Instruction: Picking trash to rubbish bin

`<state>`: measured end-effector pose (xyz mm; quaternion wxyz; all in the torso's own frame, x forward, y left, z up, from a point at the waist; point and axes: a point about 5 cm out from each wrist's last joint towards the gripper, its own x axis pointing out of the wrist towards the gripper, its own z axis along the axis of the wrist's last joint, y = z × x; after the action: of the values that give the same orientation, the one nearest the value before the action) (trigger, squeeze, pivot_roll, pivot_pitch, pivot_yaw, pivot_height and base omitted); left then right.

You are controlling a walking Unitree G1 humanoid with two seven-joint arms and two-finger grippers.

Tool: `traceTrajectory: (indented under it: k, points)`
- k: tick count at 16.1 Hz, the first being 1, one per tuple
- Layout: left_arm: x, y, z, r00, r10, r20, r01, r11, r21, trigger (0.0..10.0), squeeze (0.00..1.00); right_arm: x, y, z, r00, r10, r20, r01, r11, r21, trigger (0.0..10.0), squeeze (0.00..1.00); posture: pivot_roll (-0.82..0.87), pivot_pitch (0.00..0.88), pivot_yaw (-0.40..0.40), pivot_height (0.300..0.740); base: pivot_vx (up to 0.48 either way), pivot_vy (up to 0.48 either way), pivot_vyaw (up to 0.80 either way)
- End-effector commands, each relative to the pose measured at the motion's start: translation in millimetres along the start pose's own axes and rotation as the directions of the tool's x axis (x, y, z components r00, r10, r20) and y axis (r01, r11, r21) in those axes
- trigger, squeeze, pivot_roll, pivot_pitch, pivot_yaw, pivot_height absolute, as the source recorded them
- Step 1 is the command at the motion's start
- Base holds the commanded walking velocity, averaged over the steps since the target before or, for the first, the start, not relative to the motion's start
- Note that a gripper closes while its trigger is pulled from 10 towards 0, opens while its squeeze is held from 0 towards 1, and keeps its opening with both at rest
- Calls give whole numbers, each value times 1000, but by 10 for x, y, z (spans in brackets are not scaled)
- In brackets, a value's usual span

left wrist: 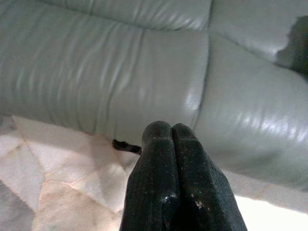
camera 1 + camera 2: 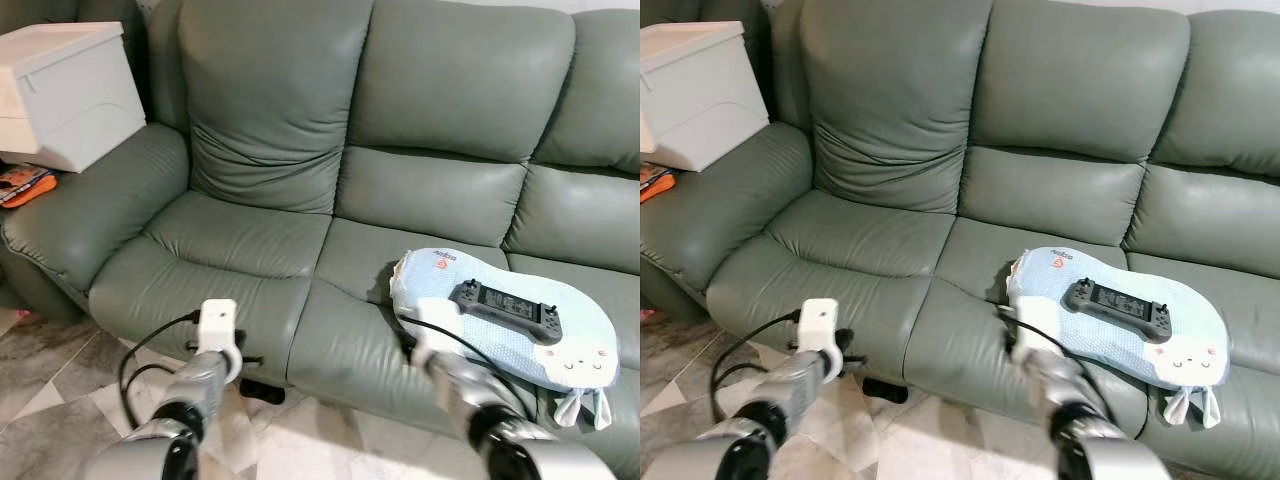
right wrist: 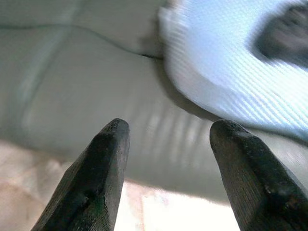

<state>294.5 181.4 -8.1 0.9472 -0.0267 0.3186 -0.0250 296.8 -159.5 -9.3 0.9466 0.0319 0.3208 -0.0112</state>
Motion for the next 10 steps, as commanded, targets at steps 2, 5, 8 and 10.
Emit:
traceTrajectory:
  k: [2,5,8,10]
  points:
    - [-41,105,-108,1000,10,-23,-10,1000,-8,10000,0,-46,-252,-124,995,-97,-13,97,994,43,10000,0,-15,0,-29,740,0,0,0]
    - [-124,317,-300,992,105,-73,-109,993,-51,10000,0,-148,-446,-467,983,-144,-117,137,988,-64,10000,0,-14,0,-23,740,0,0,0]
    - [-147,331,-354,993,100,-66,-103,994,-46,10000,0,-213,-492,-658,977,-137,-165,130,990,-53,10000,0,-8,0,-17,740,0,0,0]
    - [-162,319,-414,993,96,-74,-97,995,1,10000,0,-258,-548,-761,968,-153,-197,129,983,-131,10000,0,0,0,-16,740,0,0,0]
